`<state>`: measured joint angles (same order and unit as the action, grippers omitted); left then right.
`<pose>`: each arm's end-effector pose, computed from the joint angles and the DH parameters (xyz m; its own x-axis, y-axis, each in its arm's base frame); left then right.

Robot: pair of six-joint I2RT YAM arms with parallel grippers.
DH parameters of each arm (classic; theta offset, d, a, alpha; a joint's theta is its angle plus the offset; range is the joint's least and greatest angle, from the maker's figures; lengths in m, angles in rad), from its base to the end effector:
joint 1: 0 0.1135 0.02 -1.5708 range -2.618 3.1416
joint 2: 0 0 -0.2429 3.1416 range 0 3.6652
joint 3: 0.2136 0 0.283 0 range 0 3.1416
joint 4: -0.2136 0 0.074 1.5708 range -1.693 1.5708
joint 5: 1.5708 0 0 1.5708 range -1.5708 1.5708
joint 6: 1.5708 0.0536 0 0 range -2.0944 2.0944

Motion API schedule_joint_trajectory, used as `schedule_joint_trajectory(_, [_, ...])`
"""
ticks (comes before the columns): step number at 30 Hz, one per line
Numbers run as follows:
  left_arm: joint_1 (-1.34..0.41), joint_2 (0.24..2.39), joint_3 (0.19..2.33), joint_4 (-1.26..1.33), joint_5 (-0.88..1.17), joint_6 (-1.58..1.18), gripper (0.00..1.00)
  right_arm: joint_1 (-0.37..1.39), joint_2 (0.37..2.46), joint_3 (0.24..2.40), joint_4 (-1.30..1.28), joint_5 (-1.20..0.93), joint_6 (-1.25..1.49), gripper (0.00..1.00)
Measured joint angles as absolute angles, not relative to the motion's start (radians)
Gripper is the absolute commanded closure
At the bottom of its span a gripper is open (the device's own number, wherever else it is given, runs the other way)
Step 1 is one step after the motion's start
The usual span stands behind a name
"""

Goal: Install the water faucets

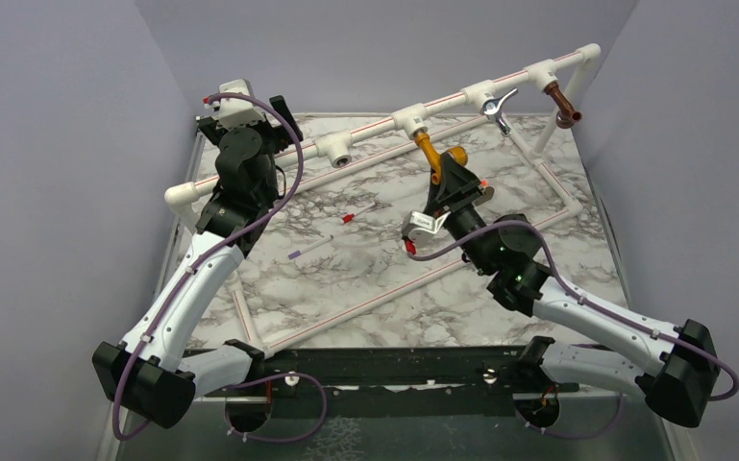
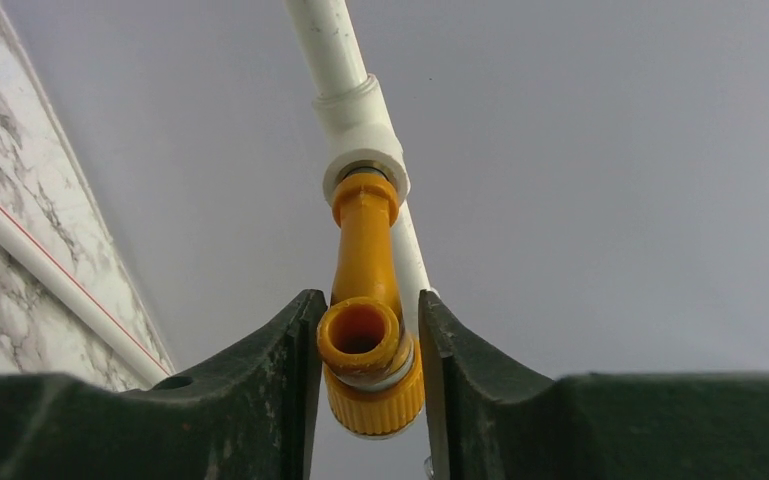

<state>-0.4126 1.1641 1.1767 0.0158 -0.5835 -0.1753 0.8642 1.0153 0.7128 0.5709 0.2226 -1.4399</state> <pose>0.3035 -0.1006 0.4034 0.0552 -0.1831 -0.9815 -0.1627 0.9683 -0.1897 0.2009 0.2171 0.3282 0.6209 -0.7620 -0.1839 0.0919 0.3038 -0.9483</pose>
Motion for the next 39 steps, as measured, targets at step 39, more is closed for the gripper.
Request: schedule_joint_trajectory(39, [-0.413,1.165,1.177,0.017,-0.583,-0.175,0.01,0.836,1.027,0.732,0.659,0.265,-0.601,0.99])
